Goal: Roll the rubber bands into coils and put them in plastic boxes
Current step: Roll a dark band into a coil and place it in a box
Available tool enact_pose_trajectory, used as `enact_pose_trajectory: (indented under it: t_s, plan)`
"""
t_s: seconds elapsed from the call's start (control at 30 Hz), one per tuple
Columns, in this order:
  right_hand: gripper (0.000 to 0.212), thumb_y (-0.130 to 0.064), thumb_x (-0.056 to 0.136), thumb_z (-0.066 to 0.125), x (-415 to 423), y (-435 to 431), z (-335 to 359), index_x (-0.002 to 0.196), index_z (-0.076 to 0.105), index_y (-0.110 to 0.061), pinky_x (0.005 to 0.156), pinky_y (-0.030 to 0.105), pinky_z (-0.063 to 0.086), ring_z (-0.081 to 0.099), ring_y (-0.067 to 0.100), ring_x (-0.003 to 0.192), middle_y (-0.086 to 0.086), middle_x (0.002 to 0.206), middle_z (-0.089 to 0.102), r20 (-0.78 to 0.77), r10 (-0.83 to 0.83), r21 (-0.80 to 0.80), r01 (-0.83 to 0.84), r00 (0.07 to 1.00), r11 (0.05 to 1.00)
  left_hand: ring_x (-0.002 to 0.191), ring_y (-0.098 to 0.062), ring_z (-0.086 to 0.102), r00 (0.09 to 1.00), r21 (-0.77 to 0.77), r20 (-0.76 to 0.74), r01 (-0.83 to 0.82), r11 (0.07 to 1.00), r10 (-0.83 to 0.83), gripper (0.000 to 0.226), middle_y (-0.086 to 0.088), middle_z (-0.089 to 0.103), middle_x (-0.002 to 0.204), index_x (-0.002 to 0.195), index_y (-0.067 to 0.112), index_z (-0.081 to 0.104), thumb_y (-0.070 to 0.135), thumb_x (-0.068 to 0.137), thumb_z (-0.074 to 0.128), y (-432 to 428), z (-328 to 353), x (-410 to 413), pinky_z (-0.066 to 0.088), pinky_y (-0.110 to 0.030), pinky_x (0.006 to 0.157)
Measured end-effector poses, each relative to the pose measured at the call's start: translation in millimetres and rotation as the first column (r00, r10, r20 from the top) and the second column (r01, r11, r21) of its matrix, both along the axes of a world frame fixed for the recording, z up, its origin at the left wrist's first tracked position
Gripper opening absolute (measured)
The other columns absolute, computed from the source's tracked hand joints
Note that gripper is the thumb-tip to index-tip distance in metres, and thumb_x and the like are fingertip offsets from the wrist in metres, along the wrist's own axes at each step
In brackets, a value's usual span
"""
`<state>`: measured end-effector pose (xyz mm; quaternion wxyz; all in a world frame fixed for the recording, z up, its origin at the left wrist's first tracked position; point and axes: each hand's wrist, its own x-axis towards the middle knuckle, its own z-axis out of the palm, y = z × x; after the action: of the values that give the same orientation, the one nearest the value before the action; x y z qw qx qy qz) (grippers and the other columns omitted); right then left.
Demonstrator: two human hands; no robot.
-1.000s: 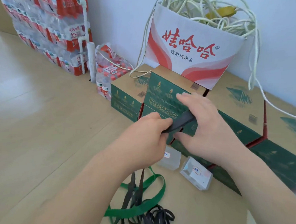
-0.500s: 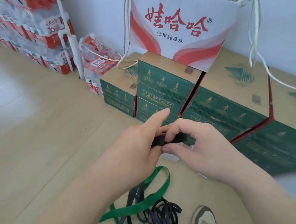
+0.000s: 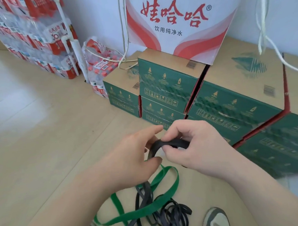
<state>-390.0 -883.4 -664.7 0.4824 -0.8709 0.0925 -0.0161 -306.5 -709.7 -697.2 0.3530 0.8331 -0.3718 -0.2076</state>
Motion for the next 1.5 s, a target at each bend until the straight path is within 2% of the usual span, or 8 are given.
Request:
enact_pose_trajectory:
  t_s: [0.23, 0.4, 0.57, 0.7, 0.9, 1.1, 1.33, 1.5]
  plan:
    - [0.018, -0.008, 0.081, 0.078, -8.5, -17.3, 9.5, 0.079, 0.07, -0.024, 0.064, 0.02, 0.056, 0.069, 0.016, 0.068, -0.003, 0.077, 0.075, 0.12, -0.169, 0.208, 0.142, 0.978, 0.968, 0.087, -0.001, 0.066, 0.993, 0.09, -0.105, -0.036, 0.995, 0.046, 0.01, 0.013, 0.069, 0.087, 0.089, 0.031, 0.061, 0.029, 0.088, 0.071, -2.9, -9.6, -6.3, 0.055, -0.034, 0.088]
    - [0.023, -0.014, 0.088, 0.072, -14.0, -39.5, 6.8, 0.087, 0.055, -0.029, 0.071, 0.036, 0.058, 0.067, 0.024, 0.073, 0.001, 0.086, 0.073, -0.105, -0.033, 0.101, 0.043, 0.994, 0.994, 0.085, -0.01, 0.067, 0.995, 0.125, 0.01, -0.095, 0.988, 0.095, 0.014, 0.01, 0.07, 0.086, 0.105, 0.034, 0.066, 0.03, 0.093, 0.07, 15.8, 3.8, 9.5, 0.056, -0.041, 0.084]
    - [0.026, -0.014, 0.091, 0.071, -6.5, -36.7, -1.1, 0.088, 0.047, -0.025, 0.076, 0.049, 0.056, 0.063, 0.033, 0.078, 0.013, 0.092, 0.068, -0.177, 0.025, 0.096, -0.008, 0.984, 0.995, 0.082, -0.021, 0.073, 0.934, -0.22, -0.158, -0.351, 0.91, 0.322, 0.03, 0.007, 0.077, 0.087, 0.103, 0.038, 0.066, 0.02, 0.083, 0.081, 17.4, 26.5, 11.2, 0.06, -0.045, 0.085]
    - [0.028, -0.021, 0.08, 0.079, -3.2, -28.1, 1.0, 0.088, 0.052, -0.023, 0.095, 0.035, 0.054, 0.069, 0.005, 0.087, -0.011, 0.093, 0.071, -0.25, 0.137, 0.133, -0.107, 0.959, 0.985, 0.082, -0.012, 0.073, 0.923, -0.407, -0.013, -0.355, 0.842, 0.383, 0.017, 0.014, 0.075, 0.085, 0.095, 0.03, 0.071, 0.019, 0.084, 0.079, 12.5, 38.6, -6.7, 0.058, -0.023, 0.08]
    - [0.054, -0.031, 0.066, 0.088, -9.7, -18.9, 1.5, 0.098, 0.045, -0.027, 0.115, 0.041, 0.041, 0.054, 0.0, 0.131, -0.026, 0.135, 0.059, 0.013, -0.132, 0.135, 0.129, 0.991, 0.982, 0.087, -0.004, 0.072, 0.96, -0.32, 0.067, -0.237, 0.917, 0.271, 0.012, 0.019, 0.075, 0.086, 0.097, 0.029, 0.077, 0.021, 0.088, 0.076, 10.7, 29.8, -10.9, 0.056, -0.022, 0.08]
    - [0.041, -0.023, 0.072, 0.09, -9.5, 1.5, 5.9, 0.102, 0.063, -0.028, 0.111, 0.039, 0.045, 0.059, 0.004, 0.127, -0.02, 0.126, 0.066, 0.211, -0.026, 0.007, 0.025, 0.977, 1.0, 0.086, -0.002, 0.07, 0.945, -0.328, 0.19, -0.194, 0.925, 0.266, 0.012, 0.017, 0.075, 0.087, 0.1, 0.026, 0.079, 0.023, 0.089, 0.077, 10.6, 32.4, -18.9, 0.055, -0.023, 0.076]
    - [0.03, 0.002, 0.07, 0.088, -2.5, 5.9, 6.2, 0.088, 0.074, -0.017, 0.086, 0.04, 0.06, 0.075, 0.021, 0.084, 0.007, 0.087, 0.078, 0.122, 0.007, 0.303, -0.044, 0.993, 0.952, 0.076, -0.03, 0.076, 0.868, -0.373, -0.333, -0.48, 0.794, 0.368, 0.033, 0.0, 0.078, 0.082, 0.083, 0.029, 0.068, 0.032, 0.063, 0.094, 16.2, 35.8, -17.1, 0.062, -0.054, 0.076]
    - [0.019, -0.003, 0.07, 0.086, -2.4, 3.1, 4.8, 0.08, 0.075, -0.015, 0.079, 0.039, 0.063, 0.074, 0.029, 0.079, 0.009, 0.085, 0.077, 0.155, -0.051, 0.374, -0.011, 0.987, 0.927, 0.081, -0.026, 0.076, 0.884, -0.376, -0.398, -0.402, 0.835, 0.246, 0.037, 0.0, 0.078, 0.087, 0.091, 0.027, 0.068, 0.045, 0.068, 0.091, 17.2, 33.9, -14.5, 0.062, -0.055, 0.08]
